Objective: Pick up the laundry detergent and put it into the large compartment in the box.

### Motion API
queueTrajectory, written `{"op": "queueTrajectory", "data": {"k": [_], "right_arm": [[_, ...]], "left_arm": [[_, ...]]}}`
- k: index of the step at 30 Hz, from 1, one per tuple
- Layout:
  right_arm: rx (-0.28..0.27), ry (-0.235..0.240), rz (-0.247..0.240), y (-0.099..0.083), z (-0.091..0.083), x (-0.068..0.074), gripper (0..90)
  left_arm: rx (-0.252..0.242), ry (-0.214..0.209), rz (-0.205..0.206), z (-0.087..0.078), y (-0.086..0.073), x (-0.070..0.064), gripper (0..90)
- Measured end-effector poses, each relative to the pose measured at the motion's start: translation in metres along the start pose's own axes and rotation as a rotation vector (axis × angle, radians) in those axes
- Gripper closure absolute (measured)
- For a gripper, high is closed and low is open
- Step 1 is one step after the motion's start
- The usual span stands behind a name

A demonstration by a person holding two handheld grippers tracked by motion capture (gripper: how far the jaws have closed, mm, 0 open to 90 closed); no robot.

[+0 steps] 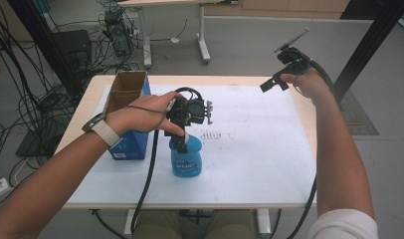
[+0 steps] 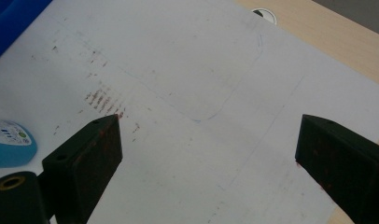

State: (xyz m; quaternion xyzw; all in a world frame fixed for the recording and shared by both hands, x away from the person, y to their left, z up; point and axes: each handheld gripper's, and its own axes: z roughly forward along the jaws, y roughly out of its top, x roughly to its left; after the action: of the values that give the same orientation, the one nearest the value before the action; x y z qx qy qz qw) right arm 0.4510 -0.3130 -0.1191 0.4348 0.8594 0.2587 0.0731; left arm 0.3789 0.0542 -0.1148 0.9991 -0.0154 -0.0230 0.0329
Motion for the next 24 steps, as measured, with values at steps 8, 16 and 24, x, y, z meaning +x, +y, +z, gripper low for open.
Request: {"op": "queueTrajectory", "data": {"k": [8, 16, 24], "right_arm": [[0.0, -0.003, 0.002, -0.0002, -0.0003, -0.0001, 7.1], [-0.001, -0.003, 0.002, -0.0006, -0.0009, -0.0001, 7.2], [-0.003, -0.002, 0.0, -0.0006, -0.0006, -0.0002, 7.2]], "left_arm": [[-0.008, 0.002, -0.003, 0.0004, -0.0011, 0.0, 8.1], [-0.009, 0.003, 0.001, 0.0013, -0.0005, -0.0001, 8.1], [-0.011, 0.003, -0.003, 0.0012, -0.0014, 0.0002, 8.1]]}}
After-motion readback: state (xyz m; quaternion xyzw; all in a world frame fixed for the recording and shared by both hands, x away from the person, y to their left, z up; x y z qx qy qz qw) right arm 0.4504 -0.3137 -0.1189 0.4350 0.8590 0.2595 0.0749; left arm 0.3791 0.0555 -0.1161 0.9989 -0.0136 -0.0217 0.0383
